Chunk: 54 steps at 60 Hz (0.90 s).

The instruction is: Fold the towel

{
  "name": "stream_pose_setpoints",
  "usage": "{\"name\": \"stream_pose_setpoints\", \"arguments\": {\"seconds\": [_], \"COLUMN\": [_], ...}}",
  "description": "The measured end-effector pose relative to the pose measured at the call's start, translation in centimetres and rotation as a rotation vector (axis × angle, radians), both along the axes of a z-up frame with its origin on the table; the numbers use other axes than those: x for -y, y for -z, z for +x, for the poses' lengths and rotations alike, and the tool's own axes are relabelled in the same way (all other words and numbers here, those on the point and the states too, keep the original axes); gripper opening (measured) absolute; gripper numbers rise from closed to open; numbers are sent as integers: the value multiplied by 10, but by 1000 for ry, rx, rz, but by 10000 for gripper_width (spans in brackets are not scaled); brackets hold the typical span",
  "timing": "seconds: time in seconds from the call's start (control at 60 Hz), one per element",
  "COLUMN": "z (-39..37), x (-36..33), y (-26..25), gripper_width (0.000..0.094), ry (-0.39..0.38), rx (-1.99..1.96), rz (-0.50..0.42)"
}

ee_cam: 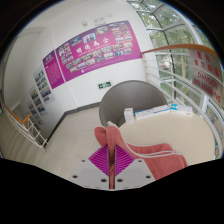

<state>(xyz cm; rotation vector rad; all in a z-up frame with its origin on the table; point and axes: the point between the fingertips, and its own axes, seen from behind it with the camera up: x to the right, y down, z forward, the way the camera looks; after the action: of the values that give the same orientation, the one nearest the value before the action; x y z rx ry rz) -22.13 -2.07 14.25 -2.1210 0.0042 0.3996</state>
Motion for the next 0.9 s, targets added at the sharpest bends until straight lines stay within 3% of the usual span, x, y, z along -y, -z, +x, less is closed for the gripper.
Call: {"name": "stream_pose_setpoints", "arguments": {"seconds": [0.133,0.283,0.367,0.467,0.5,0.9], "z": [74,160,186,216,221,200], "x": [-14,-8,5,24,29,177], "y": [-8,74,112,112,105,-27], "gripper_width": [41,98,349,876,839,857], "ry": [81,160,166,184,186,201], "rx": [-8,98,131,198,214,314], "rz": [13,-121,-201,-201,-187,-86]}}
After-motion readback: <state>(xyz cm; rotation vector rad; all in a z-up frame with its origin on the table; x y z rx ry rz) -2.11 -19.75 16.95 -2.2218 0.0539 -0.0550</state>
